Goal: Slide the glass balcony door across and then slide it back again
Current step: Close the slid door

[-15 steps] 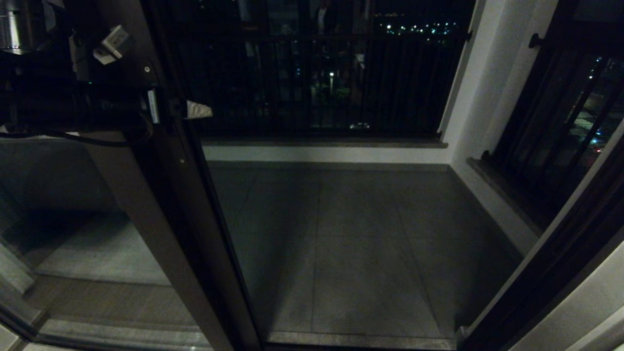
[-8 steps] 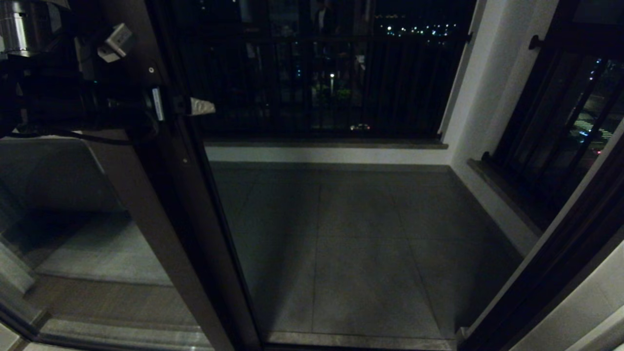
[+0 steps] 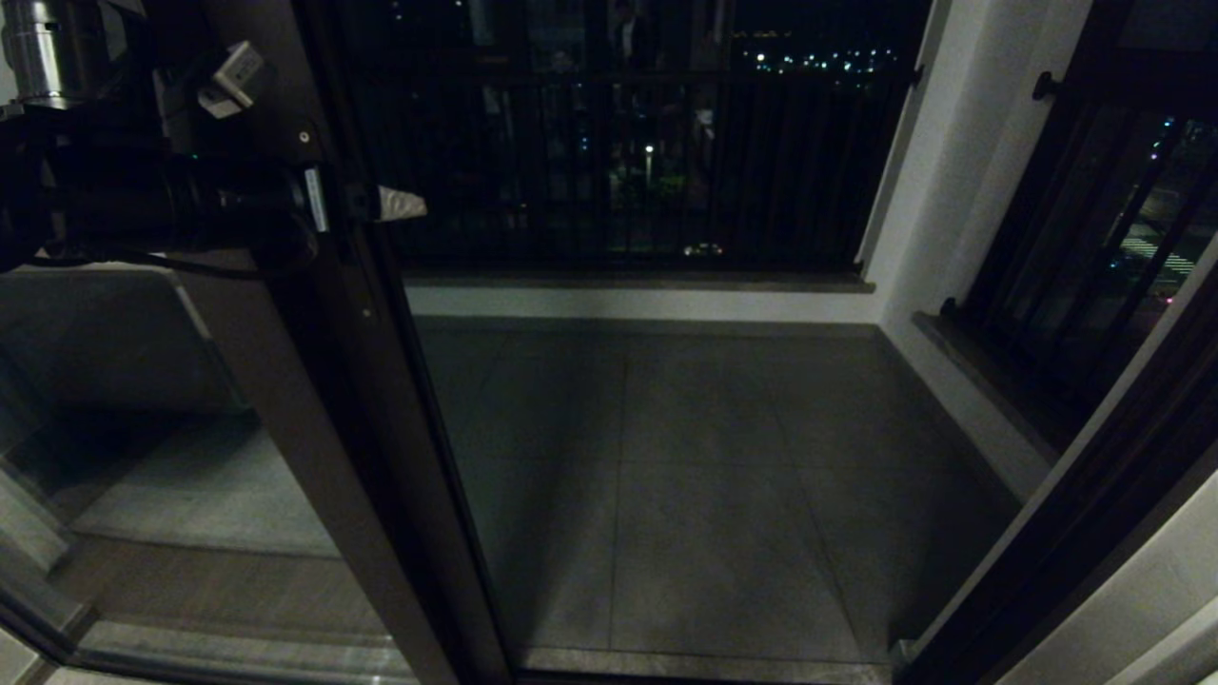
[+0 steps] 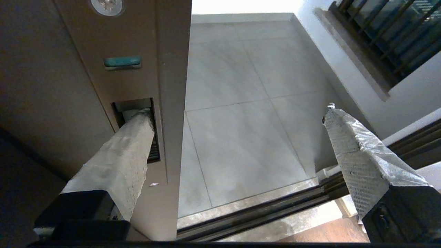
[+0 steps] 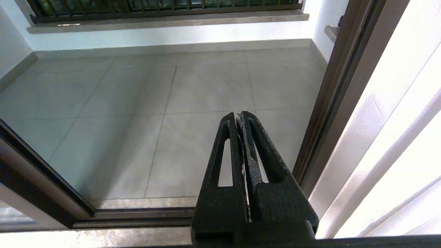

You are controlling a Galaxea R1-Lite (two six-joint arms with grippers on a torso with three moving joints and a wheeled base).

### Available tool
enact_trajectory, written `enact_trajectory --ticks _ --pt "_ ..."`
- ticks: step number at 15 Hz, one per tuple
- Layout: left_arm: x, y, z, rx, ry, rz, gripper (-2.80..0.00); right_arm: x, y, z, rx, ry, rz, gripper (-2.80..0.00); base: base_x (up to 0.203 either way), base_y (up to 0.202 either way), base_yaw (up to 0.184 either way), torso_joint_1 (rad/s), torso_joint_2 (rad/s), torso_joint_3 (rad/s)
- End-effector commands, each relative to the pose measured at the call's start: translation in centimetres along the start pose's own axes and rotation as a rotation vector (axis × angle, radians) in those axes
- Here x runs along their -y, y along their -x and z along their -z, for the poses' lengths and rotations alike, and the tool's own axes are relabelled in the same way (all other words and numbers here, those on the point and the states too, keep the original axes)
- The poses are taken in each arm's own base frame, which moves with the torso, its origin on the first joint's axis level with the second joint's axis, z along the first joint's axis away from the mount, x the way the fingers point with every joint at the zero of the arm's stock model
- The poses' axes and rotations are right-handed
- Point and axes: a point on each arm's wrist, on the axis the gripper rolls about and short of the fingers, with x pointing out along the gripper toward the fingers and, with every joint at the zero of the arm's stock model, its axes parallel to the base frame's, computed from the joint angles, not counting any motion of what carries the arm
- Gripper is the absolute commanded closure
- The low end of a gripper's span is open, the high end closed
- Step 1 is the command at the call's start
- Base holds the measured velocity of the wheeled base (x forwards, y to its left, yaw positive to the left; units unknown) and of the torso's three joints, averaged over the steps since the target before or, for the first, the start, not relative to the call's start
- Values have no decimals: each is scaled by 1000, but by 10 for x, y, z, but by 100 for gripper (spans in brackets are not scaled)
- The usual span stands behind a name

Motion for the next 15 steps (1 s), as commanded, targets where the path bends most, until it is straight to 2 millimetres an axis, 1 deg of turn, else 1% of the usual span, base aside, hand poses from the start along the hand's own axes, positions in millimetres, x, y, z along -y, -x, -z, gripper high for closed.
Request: enact_trajectory --ticks 1,5,11,15 --pt "3 -4 1 -5 -1 19 -280 0 0 0 0 -1 0 0 0 0 0 0 0 0" --pt "10 -5 -1 3 -7 38 -280 0 0 0 0 0 0 0 0 0 0 0 0 0" --pt "18 -13 2 -6 -11 65 -280 0 0 0 0 0 0 0 0 0 0 0 0 0" --pt "22 -13 3 -7 -13 77 -280 0 0 0 0 -1 0 0 0 0 0 0 0 0"
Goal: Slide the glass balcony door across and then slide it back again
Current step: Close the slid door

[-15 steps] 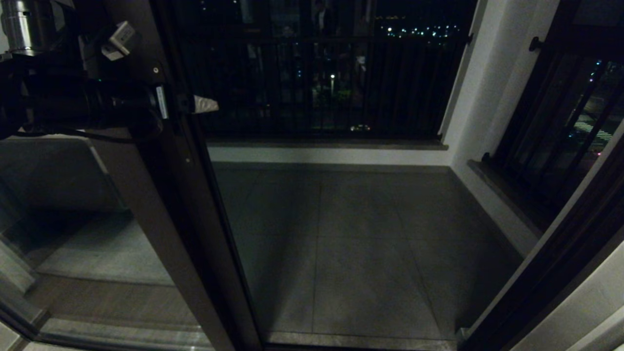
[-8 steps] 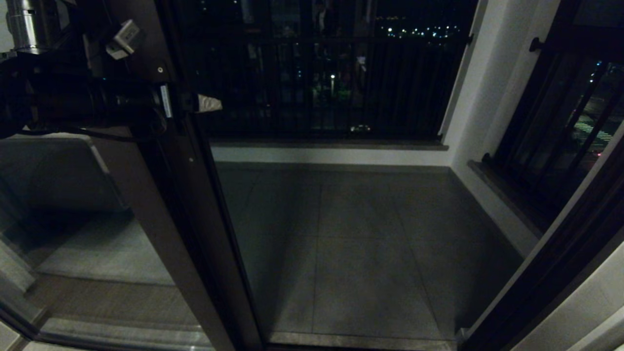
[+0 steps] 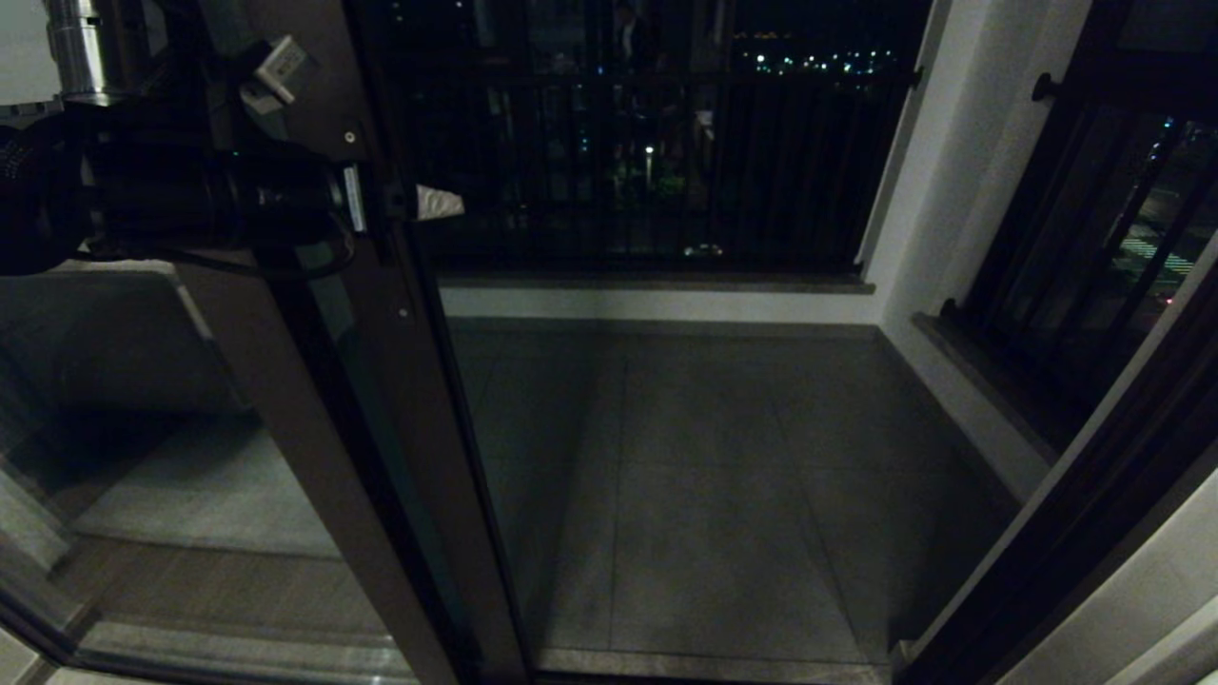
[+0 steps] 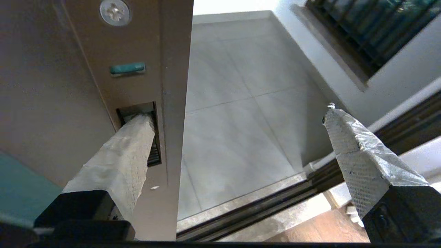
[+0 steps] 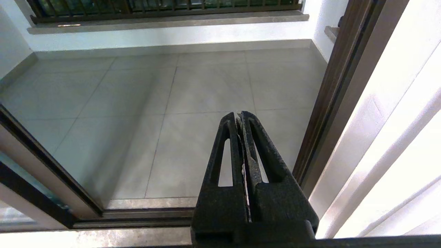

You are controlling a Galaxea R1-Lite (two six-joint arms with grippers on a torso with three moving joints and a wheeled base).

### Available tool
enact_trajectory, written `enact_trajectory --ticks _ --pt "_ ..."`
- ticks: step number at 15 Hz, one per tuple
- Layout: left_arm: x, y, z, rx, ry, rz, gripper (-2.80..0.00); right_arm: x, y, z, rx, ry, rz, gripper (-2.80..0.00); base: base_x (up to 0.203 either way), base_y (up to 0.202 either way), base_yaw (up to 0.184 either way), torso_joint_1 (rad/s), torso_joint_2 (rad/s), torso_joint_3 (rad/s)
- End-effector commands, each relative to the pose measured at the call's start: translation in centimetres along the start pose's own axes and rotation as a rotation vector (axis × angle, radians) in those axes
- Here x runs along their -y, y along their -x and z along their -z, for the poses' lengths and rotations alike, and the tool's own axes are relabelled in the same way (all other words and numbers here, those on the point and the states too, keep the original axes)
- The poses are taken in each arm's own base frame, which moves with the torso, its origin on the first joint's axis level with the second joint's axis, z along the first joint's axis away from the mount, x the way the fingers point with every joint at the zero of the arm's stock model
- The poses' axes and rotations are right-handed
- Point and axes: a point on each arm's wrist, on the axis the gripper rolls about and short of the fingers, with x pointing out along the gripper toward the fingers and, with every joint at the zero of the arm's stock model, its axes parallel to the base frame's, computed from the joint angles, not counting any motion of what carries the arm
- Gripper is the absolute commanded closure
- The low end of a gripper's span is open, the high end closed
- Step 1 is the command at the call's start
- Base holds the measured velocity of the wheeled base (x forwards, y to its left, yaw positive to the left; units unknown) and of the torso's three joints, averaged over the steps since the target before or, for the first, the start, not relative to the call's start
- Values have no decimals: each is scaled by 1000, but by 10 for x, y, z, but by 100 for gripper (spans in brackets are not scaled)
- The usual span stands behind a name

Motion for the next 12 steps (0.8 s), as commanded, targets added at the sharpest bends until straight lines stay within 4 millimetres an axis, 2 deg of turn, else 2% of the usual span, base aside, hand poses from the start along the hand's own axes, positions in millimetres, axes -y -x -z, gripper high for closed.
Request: enact_trajectory --ticks 1,12 --pt "3 -2 3 -12 2 4 -280 0 0 0 0 0 0 0 0 0 0 0 0 0" --pt "30 -19 7 -15 -19 58 -280 0 0 0 0 0 0 0 0 0 0 0 0 0"
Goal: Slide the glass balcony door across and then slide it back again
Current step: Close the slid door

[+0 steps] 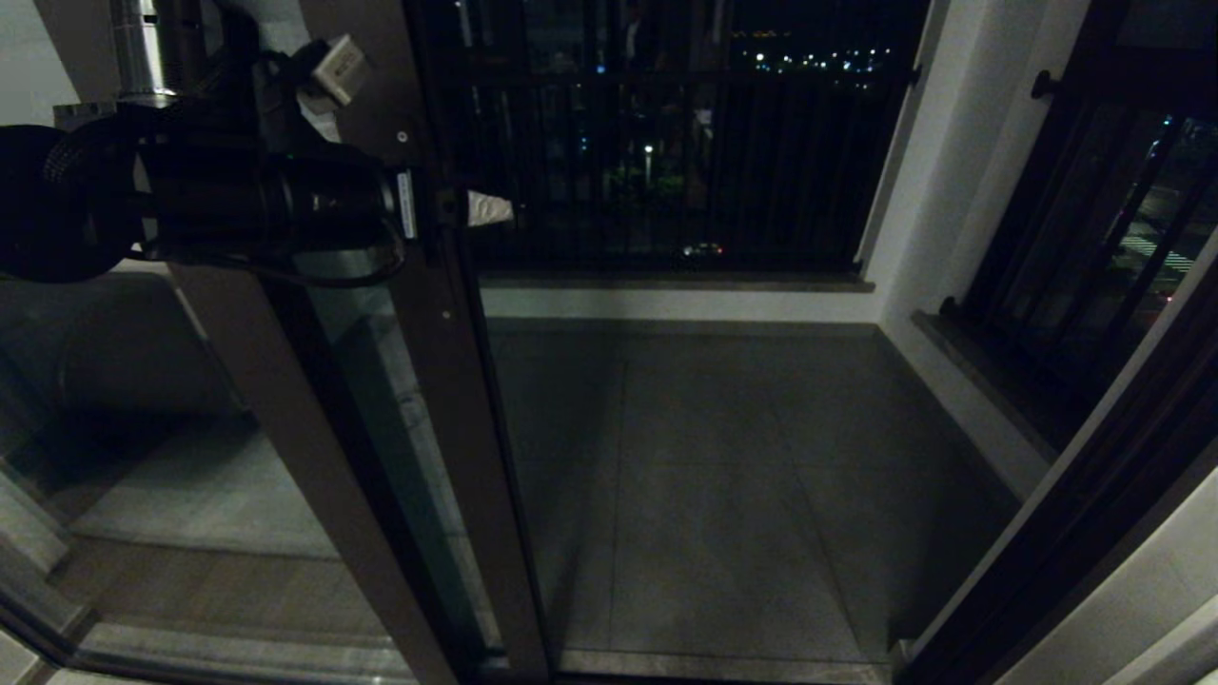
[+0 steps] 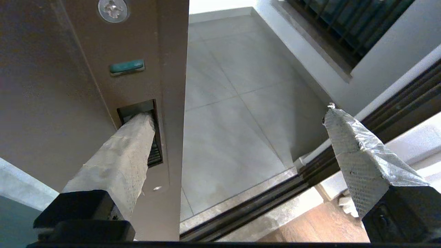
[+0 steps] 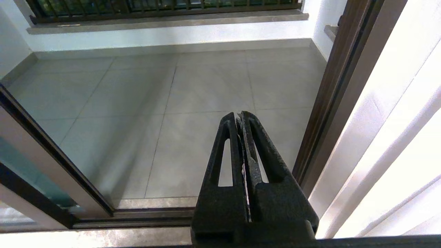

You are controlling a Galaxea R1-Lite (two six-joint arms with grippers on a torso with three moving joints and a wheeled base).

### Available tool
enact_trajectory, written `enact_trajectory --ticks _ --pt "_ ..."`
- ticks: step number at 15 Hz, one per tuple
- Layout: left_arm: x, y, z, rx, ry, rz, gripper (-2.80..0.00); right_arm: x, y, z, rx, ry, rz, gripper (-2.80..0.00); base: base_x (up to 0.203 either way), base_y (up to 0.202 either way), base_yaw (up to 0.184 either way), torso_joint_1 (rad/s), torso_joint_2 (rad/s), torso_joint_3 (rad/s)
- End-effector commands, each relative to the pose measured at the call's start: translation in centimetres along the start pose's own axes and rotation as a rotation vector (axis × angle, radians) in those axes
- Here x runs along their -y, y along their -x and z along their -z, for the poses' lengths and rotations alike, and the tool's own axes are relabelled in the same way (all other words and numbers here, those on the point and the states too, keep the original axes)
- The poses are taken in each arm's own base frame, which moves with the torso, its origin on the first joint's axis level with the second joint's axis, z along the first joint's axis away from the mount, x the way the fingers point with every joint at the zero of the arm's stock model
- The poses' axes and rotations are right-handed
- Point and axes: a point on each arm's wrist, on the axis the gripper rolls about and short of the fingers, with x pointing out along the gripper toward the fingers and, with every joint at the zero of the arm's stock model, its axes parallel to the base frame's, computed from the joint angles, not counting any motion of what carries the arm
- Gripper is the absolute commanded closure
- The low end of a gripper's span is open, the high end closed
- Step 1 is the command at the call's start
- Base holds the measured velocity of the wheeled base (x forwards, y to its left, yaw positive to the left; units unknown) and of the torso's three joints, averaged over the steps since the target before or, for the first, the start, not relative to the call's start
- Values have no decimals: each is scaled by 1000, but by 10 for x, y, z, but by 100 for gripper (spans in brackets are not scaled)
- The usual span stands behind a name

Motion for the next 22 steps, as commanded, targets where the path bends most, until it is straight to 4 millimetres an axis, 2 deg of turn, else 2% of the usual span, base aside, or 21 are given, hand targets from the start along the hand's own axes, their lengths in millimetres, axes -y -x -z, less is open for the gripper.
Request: enact_trajectory --ticks 1,4,9,22 --pt "8 -10 2 19 -11 3 -280 0 0 0 -2 0 0 0 0 0 0 0 0 0" --pt "15 -20 6 16 -14 -3 -280 0 0 0 0 1 0 0 0 0 0 0 0 0" --pt "27 -23 8 12 -20 24 -280 0 0 0 0 0 0 0 0 0 0 0 0 0" --pt "44 -42 9 51 -28 39 -280 0 0 0 0 1 0 0 0 0 0 0 0 0"
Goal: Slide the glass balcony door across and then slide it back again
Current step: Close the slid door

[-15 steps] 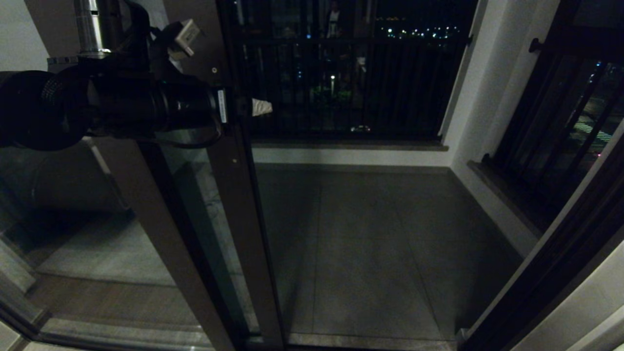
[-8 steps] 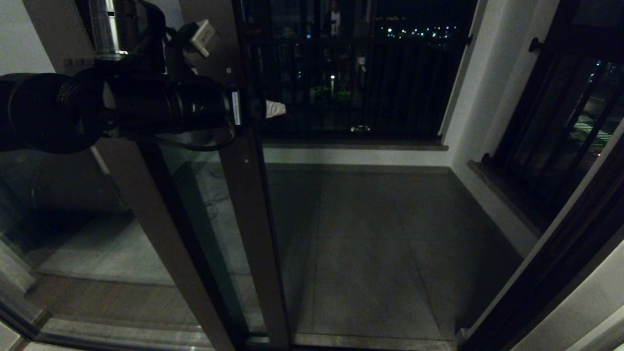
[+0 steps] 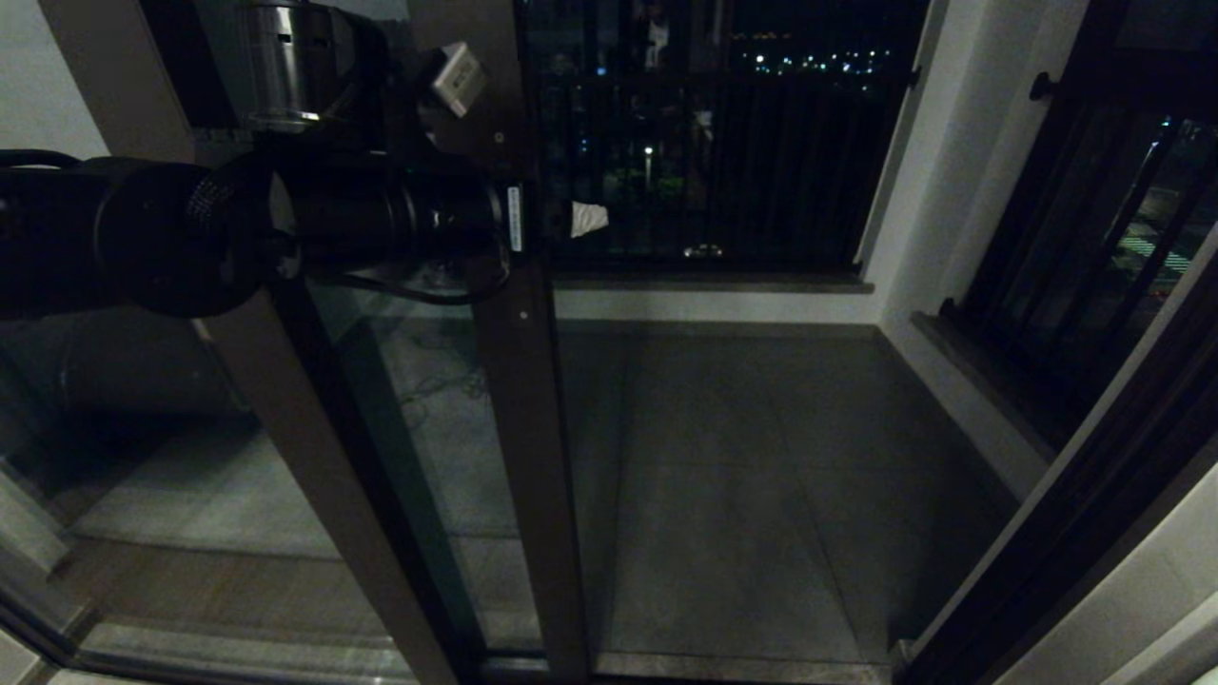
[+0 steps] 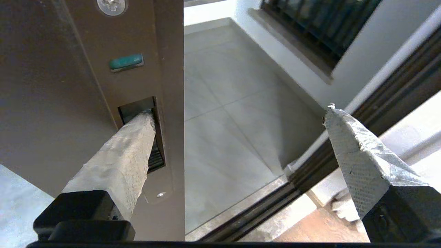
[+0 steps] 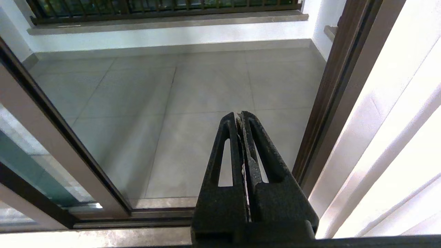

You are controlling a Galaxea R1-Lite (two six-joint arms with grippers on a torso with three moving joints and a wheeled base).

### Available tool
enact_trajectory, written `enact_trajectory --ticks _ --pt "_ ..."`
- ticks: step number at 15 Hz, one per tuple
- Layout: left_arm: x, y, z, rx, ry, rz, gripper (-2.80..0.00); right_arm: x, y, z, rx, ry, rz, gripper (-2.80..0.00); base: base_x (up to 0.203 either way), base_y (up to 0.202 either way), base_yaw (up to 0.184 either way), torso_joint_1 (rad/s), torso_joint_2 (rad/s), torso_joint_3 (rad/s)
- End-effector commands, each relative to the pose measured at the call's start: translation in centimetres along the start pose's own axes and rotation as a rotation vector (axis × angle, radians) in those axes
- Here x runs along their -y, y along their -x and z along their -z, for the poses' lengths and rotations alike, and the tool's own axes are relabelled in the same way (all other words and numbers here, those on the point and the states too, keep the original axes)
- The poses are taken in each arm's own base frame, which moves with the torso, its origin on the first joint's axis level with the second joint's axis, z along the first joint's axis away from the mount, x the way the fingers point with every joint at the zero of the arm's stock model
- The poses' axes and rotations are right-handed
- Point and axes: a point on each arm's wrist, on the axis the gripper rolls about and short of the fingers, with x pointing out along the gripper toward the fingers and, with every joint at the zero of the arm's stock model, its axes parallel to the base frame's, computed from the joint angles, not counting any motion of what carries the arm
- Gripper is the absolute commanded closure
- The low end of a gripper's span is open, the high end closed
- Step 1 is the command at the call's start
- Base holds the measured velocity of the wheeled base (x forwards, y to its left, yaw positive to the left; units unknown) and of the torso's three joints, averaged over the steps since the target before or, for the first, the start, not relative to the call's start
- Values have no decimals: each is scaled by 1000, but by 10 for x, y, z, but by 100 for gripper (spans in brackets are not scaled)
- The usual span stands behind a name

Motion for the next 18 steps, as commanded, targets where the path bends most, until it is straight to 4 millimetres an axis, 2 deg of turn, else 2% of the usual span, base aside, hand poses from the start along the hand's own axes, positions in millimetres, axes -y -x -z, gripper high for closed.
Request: enact_trajectory --ticks 1,2,3,8,18 --pt "1 -7 3 -9 2 -3 -280 0 0 0 -1 1 1 0 0 0 0 0 0 0" --pt "4 -9 2 -5 0 1 -280 0 0 0 -1 0 1 0 0 0 0 0 0 0" --pt "5 -13 3 -4 -1 4 0 0 0 0 -2 1 1 0 0 0 0 0 0 0" --pt "17 -28 5 -6 -6 39 0 0 0 0 -2 0 1 0 0 0 0 0 0 0" --pt "36 -40 4 11 -15 44 0 0 0 0 -1 1 1 0 0 0 0 0 0 0"
